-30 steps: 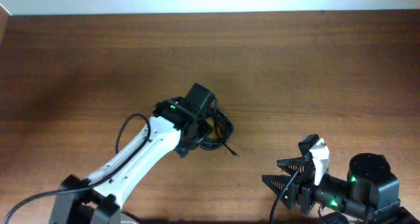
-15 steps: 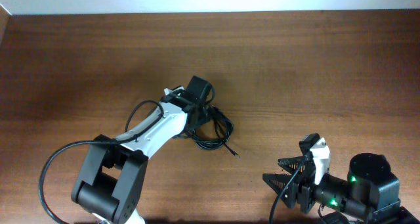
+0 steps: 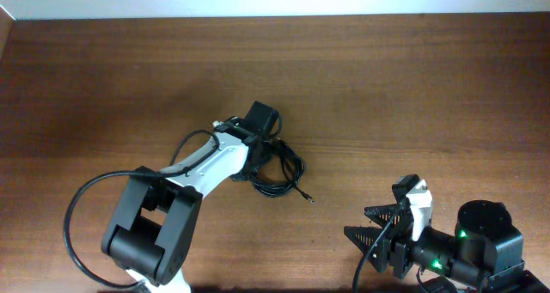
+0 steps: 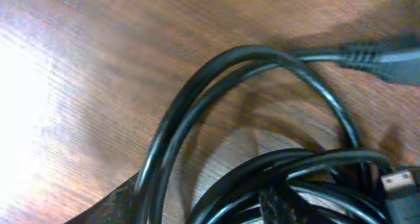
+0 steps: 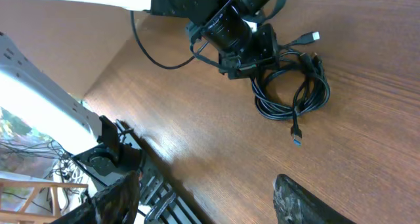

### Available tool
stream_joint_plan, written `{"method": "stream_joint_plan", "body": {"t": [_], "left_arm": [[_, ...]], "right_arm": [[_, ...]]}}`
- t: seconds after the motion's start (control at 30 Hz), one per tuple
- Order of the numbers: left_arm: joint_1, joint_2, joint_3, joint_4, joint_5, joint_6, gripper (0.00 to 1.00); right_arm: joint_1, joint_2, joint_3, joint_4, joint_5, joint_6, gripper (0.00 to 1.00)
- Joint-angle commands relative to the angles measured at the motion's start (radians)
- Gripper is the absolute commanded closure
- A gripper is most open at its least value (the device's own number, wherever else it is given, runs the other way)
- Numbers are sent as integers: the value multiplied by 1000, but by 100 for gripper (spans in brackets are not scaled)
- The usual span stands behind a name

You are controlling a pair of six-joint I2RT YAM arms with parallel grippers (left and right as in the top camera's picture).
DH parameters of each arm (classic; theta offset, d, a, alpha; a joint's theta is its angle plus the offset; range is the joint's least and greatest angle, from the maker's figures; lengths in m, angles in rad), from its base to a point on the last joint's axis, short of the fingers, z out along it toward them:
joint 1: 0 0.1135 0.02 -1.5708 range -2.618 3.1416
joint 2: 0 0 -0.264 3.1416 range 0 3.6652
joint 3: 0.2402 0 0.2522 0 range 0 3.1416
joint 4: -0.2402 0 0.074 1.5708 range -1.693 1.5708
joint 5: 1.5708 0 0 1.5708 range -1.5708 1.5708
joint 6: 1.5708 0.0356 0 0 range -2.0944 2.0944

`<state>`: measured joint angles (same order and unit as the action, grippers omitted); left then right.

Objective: Untangle cables

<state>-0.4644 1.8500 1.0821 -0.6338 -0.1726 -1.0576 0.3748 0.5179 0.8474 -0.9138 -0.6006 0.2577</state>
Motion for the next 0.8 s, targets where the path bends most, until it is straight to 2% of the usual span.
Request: {"method": "stream_joint_plan", "body": {"t": [0.0,0.07,0.1,0.17,0.2,0.23,0.27,0.3,0.4,0.43,0.47,0.53,0.57,0.6,0.63,0.67,0.77], "left_arm": [[3,49,-147,2,24,-196,55],[3,49,-185,31,50,-195,96],[3,49,-186,28,53,-188,100],[4,45,-174,30,50,-93,100],[5,13,-111,-11,64,84,100],[5,-47,-40,-105,64,165,100],[5,-113,14,-179,72,197,100],[5,-182,53,-230,93,200,100],[5,-396,65,-212,227,199,100],[5,-475,65,-193,269,199,100],[5,-526,65,-189,283,171,100],[5,-613,65,-190,290,-3,100],[5,-628,65,-190,298,-77,100],[5,-632,65,-190,307,-155,100],[5,-631,65,-191,316,-219,100],[5,-631,65,-190,317,-344,100],[5,-631,65,-190,416,-515,100]], "right_arm": [[5,-5,13,2,11,-7,35],[5,-5,13,2,11,-6,35],[5,-5,13,1,11,-6,36],[5,-5,13,1,11,-6,36],[5,-5,13,2,11,-6,36],[5,-5,13,2,11,-6,32],[5,-5,13,2,11,-6,22],[5,-5,13,2,11,-6,19],[5,12,13,31,11,115,9],[5,36,13,56,12,219,5],[5,66,13,66,12,298,5],[5,164,13,65,11,488,6],[5,217,13,65,7,575,10],[6,260,13,66,7,601,19],[6,299,13,66,5,601,23],[6,369,13,72,-16,599,23],[19,461,13,182,-15,585,22]]}}
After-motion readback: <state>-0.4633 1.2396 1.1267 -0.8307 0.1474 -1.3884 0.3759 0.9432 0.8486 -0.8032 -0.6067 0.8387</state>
